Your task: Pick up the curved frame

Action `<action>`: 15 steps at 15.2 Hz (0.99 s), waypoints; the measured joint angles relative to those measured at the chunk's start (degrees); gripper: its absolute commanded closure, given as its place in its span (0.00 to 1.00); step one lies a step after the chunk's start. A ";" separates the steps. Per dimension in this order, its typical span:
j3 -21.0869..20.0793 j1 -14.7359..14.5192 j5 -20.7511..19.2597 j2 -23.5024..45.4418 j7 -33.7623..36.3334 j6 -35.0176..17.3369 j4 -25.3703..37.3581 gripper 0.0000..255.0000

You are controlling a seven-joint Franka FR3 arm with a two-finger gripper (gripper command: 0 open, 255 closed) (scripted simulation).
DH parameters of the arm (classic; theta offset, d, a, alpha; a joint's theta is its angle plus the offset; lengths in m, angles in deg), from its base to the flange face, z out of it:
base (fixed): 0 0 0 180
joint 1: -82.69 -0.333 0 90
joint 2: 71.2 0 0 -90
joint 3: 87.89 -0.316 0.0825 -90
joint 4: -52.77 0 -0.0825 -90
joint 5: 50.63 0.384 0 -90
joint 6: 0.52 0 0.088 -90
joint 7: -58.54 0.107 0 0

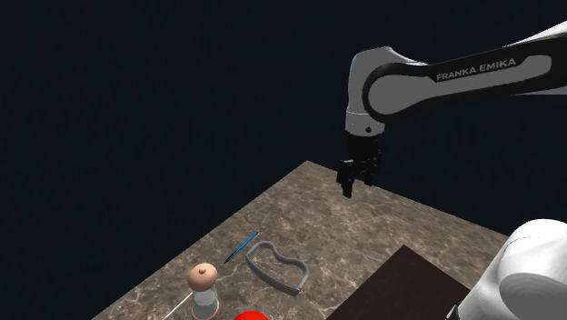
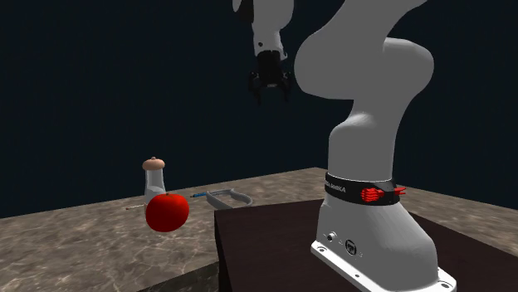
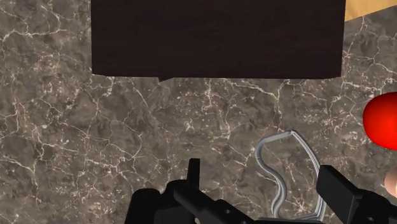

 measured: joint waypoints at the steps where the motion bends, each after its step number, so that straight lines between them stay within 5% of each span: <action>1: -0.47 -0.05 0.12 2.01 0.68 -1.65 0.13 0.00; 15: -5.05 -1.25 -2.47 32.85 11.35 -21.26 7.84 0.00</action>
